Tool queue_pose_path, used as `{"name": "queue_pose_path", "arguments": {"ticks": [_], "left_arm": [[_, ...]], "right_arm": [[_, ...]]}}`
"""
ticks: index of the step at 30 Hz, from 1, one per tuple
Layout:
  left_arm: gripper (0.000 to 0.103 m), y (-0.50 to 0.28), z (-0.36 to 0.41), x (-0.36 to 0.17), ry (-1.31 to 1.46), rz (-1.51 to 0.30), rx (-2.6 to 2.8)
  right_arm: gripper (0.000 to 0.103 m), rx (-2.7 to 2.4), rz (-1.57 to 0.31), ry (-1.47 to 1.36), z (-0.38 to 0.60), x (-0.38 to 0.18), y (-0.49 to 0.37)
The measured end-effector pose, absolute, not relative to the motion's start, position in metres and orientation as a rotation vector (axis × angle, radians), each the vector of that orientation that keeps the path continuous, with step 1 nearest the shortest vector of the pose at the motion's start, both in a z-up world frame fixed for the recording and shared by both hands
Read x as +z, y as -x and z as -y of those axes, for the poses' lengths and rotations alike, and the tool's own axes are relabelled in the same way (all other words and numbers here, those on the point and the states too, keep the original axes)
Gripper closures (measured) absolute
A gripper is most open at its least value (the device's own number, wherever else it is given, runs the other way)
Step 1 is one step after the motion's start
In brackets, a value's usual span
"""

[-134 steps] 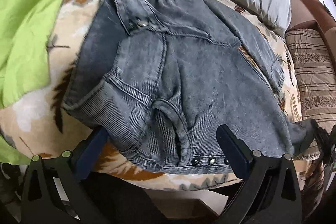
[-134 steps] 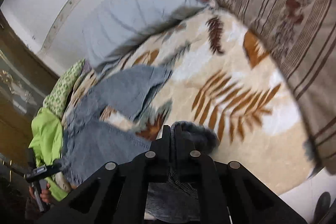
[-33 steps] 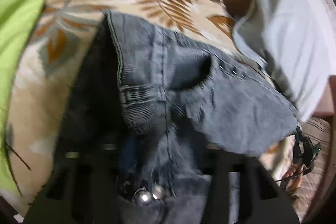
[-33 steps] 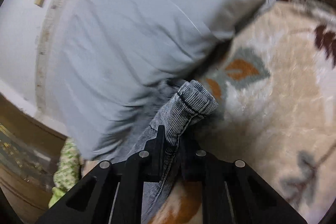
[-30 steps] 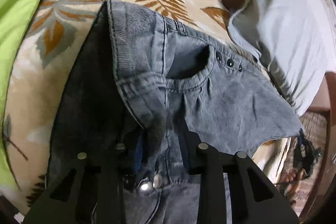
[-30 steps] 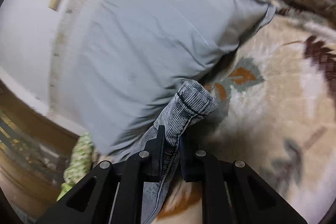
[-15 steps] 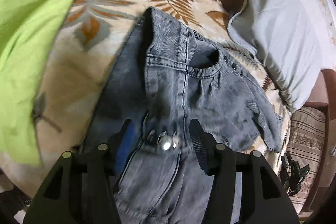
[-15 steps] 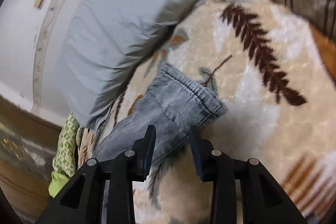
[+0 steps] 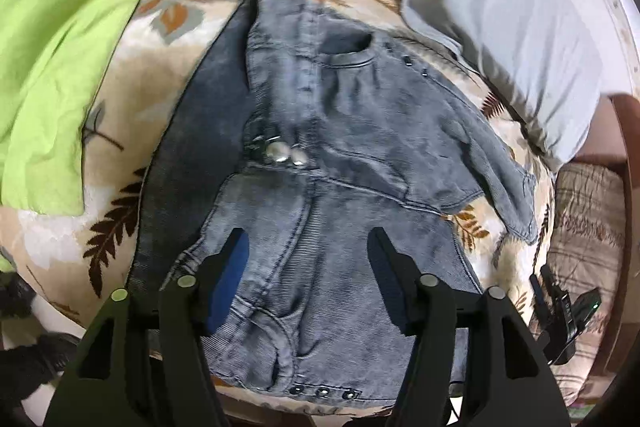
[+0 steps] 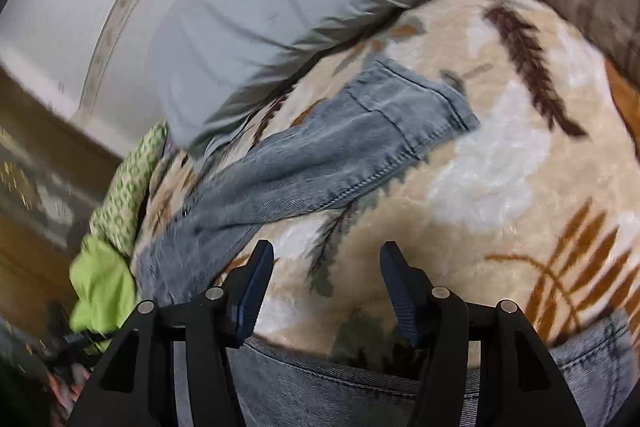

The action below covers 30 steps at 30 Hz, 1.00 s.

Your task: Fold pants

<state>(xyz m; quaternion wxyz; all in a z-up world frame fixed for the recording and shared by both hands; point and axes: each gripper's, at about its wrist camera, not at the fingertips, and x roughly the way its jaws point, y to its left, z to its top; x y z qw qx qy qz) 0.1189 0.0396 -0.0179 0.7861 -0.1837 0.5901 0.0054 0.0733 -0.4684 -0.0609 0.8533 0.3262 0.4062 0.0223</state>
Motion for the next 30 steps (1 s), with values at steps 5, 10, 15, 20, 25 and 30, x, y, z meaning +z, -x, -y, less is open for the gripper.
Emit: {"name": "queue_pose_path", "arguments": {"ticks": [5,10,15,20,25,30], "left_arm": [[0.034,-0.133,-0.024,-0.009,0.314,-1.269,0.045],[0.033,-0.154,-0.026,-0.007,0.28,-1.283,0.072],[0.033,-0.177,-0.035,-0.006,0.235,-1.294,0.11],[0.033,-0.202,-0.044,-0.017,0.201,-1.316,0.144],[0.033,-0.233,-0.066,-0.033,0.289,-1.348,0.129],[0.033,-0.263,-0.097,-0.031,0.421,-1.332,0.122]], "right_arm": [[0.036,0.049,-0.823,-0.549,0.466,-0.035,-0.082],[0.035,0.019,-0.824,-0.495,0.485,-0.024,-0.101],[0.034,-0.022,-0.856,-0.477,0.507,-0.026,-0.133],[0.034,-0.051,-0.879,-0.48,0.523,-0.036,-0.17],[0.034,-0.062,-0.918,-0.471,0.527,-0.048,-0.189],[0.033,-0.107,-0.954,-0.472,0.541,-0.058,-0.193]]}}
